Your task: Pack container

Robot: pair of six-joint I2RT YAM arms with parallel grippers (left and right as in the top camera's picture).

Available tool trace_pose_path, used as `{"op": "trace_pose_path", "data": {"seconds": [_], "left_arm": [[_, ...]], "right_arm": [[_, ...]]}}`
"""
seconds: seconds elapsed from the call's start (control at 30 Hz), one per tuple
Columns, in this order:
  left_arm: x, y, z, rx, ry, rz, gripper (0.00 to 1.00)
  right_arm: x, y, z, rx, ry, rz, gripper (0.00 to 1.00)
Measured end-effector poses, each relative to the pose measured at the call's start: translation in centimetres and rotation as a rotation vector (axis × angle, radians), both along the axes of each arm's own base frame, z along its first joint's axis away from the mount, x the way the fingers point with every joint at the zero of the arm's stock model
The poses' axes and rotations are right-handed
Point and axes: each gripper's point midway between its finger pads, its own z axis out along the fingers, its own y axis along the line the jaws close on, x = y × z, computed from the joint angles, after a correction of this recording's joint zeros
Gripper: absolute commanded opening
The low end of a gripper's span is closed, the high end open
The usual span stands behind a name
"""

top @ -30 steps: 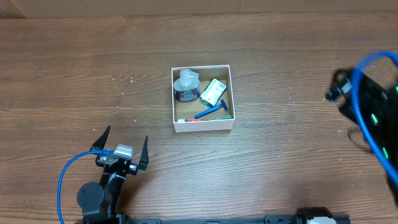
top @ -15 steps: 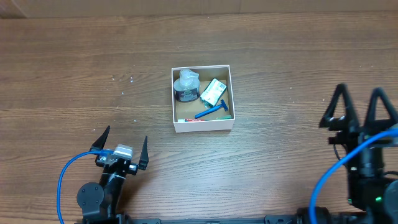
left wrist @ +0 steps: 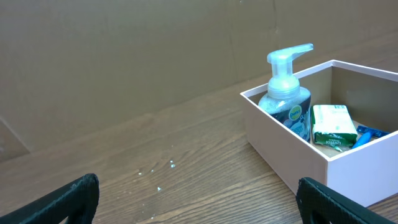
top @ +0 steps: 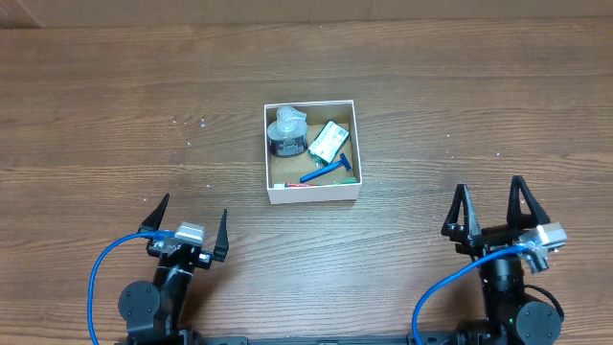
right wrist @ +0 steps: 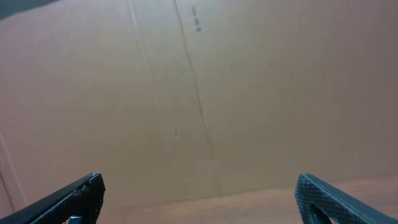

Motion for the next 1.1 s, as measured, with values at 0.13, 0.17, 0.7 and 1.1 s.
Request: {"op": "trace_pose_path", "data": {"seconds": [0.13,0.17,0.7,1.1], "left_arm": [[0.0,0.0,0.0,0.0,0.0,0.0,1.0],[0.0,0.0,0.0,0.0,0.0,0.0,1.0],[0.0,0.0,0.0,0.0,0.0,0.0,1.0],[0.0,0.0,0.0,0.0,0.0,0.0,1.0]], "right_arm": [[0.9,0.0,-3.2,-0.027,0.08,-0.009,1.0],[1.2,0.0,-4.3,-0.031,0.109,-0.009,1.0],[1.8,-0.5,-10.4,-0.032,0.351,-0.034,1.0],[1.8,-0.5,-10.4,-0.031,0.35,-0.035,1.0]]}}
